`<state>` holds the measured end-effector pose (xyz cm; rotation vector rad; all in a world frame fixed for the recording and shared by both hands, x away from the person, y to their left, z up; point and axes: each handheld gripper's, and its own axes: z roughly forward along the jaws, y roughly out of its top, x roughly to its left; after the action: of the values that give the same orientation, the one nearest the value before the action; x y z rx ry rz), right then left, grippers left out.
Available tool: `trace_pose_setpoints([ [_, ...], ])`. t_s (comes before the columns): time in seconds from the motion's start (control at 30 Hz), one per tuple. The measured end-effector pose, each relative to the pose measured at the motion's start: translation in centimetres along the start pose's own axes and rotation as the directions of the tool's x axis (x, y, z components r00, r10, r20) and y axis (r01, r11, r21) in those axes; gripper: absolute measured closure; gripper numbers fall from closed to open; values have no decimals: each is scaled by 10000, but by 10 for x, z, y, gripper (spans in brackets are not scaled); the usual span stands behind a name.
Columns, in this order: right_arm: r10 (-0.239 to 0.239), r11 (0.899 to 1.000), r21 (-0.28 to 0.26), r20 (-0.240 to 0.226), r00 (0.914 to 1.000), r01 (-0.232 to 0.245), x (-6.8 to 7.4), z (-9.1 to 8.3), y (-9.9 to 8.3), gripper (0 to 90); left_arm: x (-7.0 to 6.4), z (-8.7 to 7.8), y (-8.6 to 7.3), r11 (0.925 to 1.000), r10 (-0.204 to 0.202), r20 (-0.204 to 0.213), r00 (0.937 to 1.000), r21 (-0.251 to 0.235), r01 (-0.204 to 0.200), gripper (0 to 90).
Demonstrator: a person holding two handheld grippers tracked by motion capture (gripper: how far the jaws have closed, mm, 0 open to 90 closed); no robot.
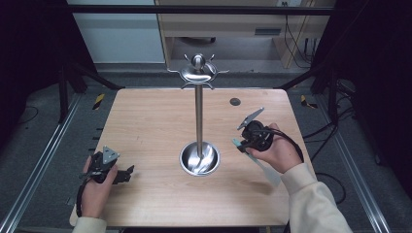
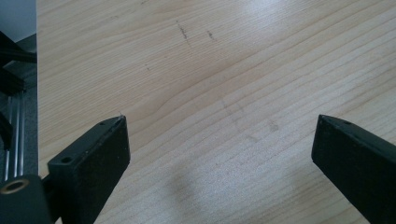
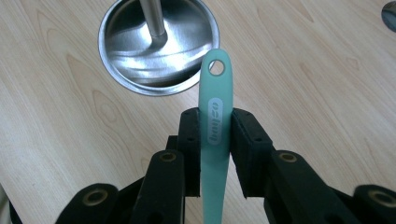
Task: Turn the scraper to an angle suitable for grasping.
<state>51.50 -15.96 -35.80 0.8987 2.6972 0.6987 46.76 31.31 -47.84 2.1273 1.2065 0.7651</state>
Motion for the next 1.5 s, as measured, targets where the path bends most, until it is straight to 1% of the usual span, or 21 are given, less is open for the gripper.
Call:
trace_pose_setpoints([
  [0.13,-52,9999,-117,73,10000,53,-1,-5,3,744,1,0,0,10000,-70,-5,10000,-48,70,40],
  [0.2,-79,9995,-313,-11,10000,79,-1,-8,4,745,1,-1,0,10000,-75,-19,10000,-48,75,40],
  [0.27,-87,9992,-400,73,9999,90,0,-11,5,744,1,-1,-1,10000,-87,-29,10000,-45,86,40],
  [0.33,-107,9988,-467,55,9999,109,0,-13,5,744,1,-2,-1,9999,-103,-35,9999,-62,103,40],
  [0.37,-28,9980,-624,208,9998,41,1,-17,5,745,2,-2,0,9998,-116,-59,9999,-129,115,38],
  [0.4,40,9972,-744,263,9996,-20,1,-19,5,745,2,-3,0,9999,-101,-69,9999,-139,100,36],
  [0.5,147,9928,-1189,221,9996,-120,2,-26,4,744,2,-2,0,9999,-118,-110,9999,-126,117,36],
  [0.6,145,9899,-1413,302,9994,-101,2,-34,4,744,3,-2,0,9998,-126,-135,9998,-175,124,35],
  [0.63,145,9899,-1413,302,9994,-101,2,-34,4,744,3,-2,0,9998,-126,-135,9998,-175,124,35],
  [0.67,189,9861,-1655,265,9995,-142,2,-39,4,745,3,-3,0,9997,-145,-161,9998,-219,142,35],
  [0.7,184,9839,-1780,255,9995,-136,2,-41,5,745,3,-3,0,9997,-150,-163,9998,-213,146,35],
  [0.73,184,9839,-1780,255,9995,-136,2,-41,5,745,3,-3,0,9997,-150,-163,9998,-213,146,35],
  [0.77,186,9798,-1993,229,9996,-136,3,-45,6,745,2,-3,0,9996,-151,-168,9997,-220,147,35],
  [0.87,148,9721,-2345,125,9998,-115,4,-51,6,745,2,-4,0,9996,-146,-170,9997,-243,141,35],
  [0.9,220,9692,-2454,84,9997,-192,5,-53,6,745,2,-3,0,9996,-145,-165,9998,-241,141,35],
  [1.03,155,9594,-2818,201,9997,-92,7,-63,7,745,2,-3,0,9996,-142,-170,9998,-240,138,35],
  [1.1,134,9501,-3117,143,9998,-82,8,-67,8,745,2,-4,0,9995,-147,-212,9997,-296,141,35],
  [1.17,-59,9399,-3413,108,9999,93,10,-70,9,745,3,-5,1,9992,-171,-244,9996,-366,162,35],
  [1.23,-129,9309,-3650,88,9999,153,12,-73,9,745,4,-6,1,9992,-176,-256,9995,-363,167,35],
  [1.3,-114,9240,-3820,157,9998,165,14,-76,10,744,4,-5,0,9993,-190,-248,9995,-336,182,35],
  [1.5,19,9099,-4148,203,9998,67,15,-83,12,744,3,-5,1,9992,-158,-219,9996,-360,150,35],
])
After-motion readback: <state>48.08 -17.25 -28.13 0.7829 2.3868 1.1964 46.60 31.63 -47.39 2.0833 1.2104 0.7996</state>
